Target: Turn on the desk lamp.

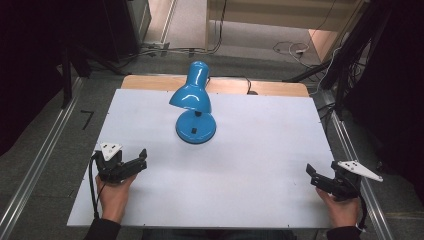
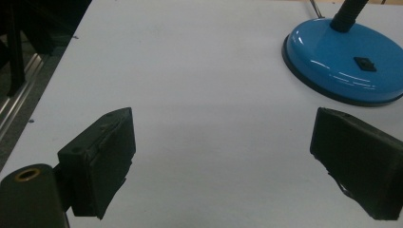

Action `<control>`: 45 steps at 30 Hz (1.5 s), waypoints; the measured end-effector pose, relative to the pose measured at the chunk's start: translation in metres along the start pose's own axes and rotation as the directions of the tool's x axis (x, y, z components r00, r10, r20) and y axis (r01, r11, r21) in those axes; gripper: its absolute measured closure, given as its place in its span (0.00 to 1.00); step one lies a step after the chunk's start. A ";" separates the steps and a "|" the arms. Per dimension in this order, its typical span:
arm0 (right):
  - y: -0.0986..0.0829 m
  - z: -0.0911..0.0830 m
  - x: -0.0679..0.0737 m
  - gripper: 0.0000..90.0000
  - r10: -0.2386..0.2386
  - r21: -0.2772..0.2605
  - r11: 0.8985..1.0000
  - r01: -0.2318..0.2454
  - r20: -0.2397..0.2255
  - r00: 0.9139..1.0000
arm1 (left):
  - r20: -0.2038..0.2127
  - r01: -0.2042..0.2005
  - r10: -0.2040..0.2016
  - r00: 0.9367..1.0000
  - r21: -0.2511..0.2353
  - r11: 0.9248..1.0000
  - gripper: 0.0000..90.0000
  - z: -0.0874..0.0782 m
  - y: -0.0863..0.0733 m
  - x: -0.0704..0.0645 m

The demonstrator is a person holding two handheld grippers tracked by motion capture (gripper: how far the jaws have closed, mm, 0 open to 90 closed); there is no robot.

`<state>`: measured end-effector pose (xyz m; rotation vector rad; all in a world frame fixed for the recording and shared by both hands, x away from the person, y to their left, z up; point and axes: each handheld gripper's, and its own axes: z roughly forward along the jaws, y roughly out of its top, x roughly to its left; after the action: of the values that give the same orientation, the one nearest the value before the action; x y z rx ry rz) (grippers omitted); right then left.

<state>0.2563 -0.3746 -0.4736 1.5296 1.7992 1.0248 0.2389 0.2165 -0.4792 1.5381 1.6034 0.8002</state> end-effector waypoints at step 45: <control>-0.002 0.001 -0.003 0.08 -0.001 0.006 1.000 0.001 0.004 1.000 | 0.121 -0.018 0.020 0.992 -0.021 1.000 0.10 0.030 0.024 -0.038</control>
<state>0.2565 -0.3775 -0.4759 1.5333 1.8013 1.0159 0.2762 0.1788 -0.4706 1.5594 1.4899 0.7168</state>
